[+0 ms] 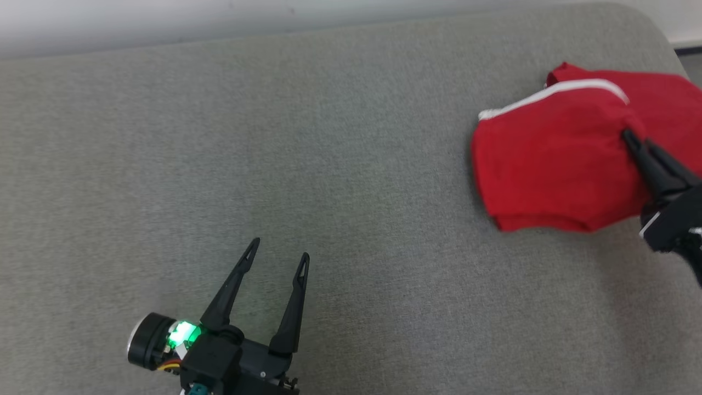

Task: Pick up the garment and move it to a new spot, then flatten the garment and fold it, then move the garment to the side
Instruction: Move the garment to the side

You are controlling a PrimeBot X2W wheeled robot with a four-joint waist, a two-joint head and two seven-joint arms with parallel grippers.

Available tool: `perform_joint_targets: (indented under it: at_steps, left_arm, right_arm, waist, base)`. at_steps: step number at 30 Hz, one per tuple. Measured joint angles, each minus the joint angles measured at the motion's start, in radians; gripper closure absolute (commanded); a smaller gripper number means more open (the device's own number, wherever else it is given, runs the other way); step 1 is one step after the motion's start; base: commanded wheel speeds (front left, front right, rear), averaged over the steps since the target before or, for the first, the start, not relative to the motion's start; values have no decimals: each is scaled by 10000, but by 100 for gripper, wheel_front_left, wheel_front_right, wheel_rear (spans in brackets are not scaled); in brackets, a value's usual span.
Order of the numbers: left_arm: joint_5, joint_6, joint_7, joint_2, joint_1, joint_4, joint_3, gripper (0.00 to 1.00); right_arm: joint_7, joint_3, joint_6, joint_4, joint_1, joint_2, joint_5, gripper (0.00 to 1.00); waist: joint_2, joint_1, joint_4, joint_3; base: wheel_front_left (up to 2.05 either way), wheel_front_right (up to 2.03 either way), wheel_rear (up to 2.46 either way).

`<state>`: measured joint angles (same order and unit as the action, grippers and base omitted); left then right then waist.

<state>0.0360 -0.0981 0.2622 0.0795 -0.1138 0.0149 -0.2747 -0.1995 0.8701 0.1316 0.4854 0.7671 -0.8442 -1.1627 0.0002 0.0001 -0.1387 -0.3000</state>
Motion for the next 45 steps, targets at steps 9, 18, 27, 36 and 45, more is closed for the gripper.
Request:
perform_joint_targets:
  at_steps: [9, 18, 27, 36, 45]
  left_arm:
    - [-113, -134, 2, 270, -676, 52, -176, 0]
    - [-109, -176, 2, 332, -1174, 79, -399, 0]
    - [-84, -217, 2, 334, -1182, 67, -477, 0]
    - [-81, -247, 2, 314, -1173, 2, -568, 0]
    - [86, -46, 0, 178, -695, -127, -458, 0]
  right_arm:
    - [-422, 351, 0, 441, 1298, -589, 566, 100]
    - [-575, 957, 0, 690, 2427, -1626, 2104, 100]
    - [-619, 667, 2, 995, 2754, -2104, 3039, 100]
    - [-619, -98, 2, 2708, 2077, -1749, 3193, 0]
    - [-639, -1377, 2, 4207, 2178, -543, 5871, 0]
  waist:
    - [0, 1, -562, -1178]
    - [0, 0, -657, -2010]
    - [-1, -1, -333, -2121]
    - [-1, -2, -121, -1916]
    - [-1, -1, 79, -1118]
  base:
    - [0, 0, 0]
    - [0, 0, 0]
    - [0, 0, 0]
    - [0, 0, 0]
    - [0, 0, 0]
